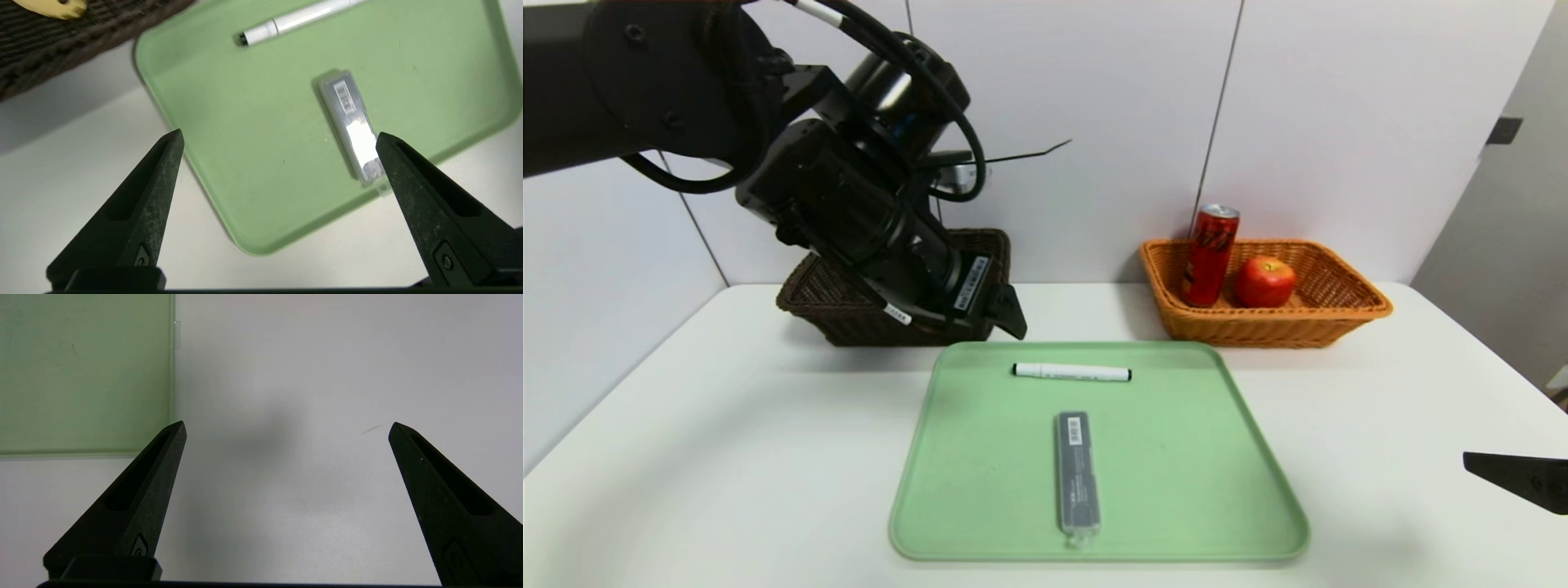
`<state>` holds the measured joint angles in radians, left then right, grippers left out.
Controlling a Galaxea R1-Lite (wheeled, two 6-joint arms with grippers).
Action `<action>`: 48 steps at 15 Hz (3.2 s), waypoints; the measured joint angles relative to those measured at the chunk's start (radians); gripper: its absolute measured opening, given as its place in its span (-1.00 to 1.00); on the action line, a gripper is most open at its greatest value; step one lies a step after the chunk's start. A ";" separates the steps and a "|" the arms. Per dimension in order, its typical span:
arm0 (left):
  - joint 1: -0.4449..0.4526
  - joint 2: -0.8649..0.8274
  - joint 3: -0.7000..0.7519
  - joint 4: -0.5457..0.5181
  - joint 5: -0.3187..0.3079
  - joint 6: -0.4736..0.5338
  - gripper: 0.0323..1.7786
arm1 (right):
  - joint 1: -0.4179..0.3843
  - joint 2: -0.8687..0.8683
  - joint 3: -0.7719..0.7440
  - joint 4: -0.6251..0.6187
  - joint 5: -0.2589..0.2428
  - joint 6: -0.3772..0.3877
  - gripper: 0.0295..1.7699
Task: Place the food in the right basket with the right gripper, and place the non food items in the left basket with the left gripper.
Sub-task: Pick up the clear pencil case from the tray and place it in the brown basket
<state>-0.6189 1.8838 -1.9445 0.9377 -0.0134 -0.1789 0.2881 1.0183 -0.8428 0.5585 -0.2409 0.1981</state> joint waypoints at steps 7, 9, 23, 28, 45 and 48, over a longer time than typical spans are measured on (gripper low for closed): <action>-0.187 0.116 -0.002 0.040 0.173 -0.260 0.88 | 0.000 -0.011 0.013 0.001 0.000 0.001 0.93; -0.220 0.162 -0.003 0.038 0.235 -0.350 0.88 | 0.000 -0.013 0.023 0.000 -0.002 0.002 0.93; -0.300 0.292 -0.010 0.015 0.257 -0.602 0.90 | 0.000 -0.014 0.061 0.000 -0.003 0.003 0.93; -0.309 0.303 -0.010 0.017 0.205 -0.619 0.90 | 0.000 -0.015 0.064 0.000 -0.003 0.003 0.93; -0.297 0.364 -0.011 -0.007 0.210 -0.592 0.90 | 0.000 -0.015 0.071 0.000 -0.002 0.001 0.93; -0.295 0.366 -0.011 -0.007 0.210 -0.585 0.90 | 0.000 -0.014 0.071 0.000 -0.002 0.000 0.93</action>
<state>-0.9136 2.2494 -1.9560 0.9304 0.1966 -0.7638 0.2881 1.0045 -0.7719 0.5581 -0.2428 0.1985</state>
